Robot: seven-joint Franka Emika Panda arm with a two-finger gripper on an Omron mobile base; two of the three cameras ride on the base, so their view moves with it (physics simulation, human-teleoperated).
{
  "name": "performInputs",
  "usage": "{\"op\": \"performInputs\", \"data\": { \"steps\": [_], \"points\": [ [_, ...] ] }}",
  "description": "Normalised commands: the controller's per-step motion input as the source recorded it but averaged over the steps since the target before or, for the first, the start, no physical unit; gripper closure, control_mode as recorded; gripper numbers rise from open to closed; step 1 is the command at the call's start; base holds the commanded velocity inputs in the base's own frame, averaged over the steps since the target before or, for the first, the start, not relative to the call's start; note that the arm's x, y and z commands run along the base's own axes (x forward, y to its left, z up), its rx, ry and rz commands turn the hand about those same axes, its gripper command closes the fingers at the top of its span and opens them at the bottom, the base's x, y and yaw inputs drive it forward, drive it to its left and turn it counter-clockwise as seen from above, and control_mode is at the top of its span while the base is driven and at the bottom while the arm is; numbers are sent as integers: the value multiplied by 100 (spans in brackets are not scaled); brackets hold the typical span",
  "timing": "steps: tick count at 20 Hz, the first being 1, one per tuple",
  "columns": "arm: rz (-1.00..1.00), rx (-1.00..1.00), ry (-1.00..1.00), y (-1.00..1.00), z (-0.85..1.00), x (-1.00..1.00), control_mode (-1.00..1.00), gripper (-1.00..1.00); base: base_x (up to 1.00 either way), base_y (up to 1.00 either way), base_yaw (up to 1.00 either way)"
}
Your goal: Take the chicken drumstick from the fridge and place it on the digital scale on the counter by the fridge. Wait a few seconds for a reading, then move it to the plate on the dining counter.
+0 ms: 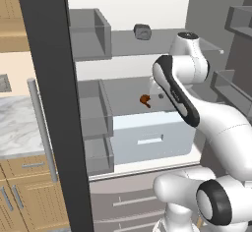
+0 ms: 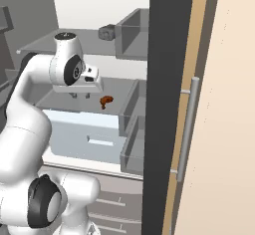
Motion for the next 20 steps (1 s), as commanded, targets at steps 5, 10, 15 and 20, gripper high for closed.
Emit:
{"op": "performInputs", "data": {
  "steps": [5,10,15,20],
  "points": [
    [0,0,0,0,-26,0,-100,-100,0,0,0],
    [0,0,0,0,-64,0,-100,-100,0,0,0],
    [0,0,-2,0,-43,20,-100,-100,0,0,0],
    [0,0,-6,0,-26,39,-100,-100,0,0,0]
  ]
}}
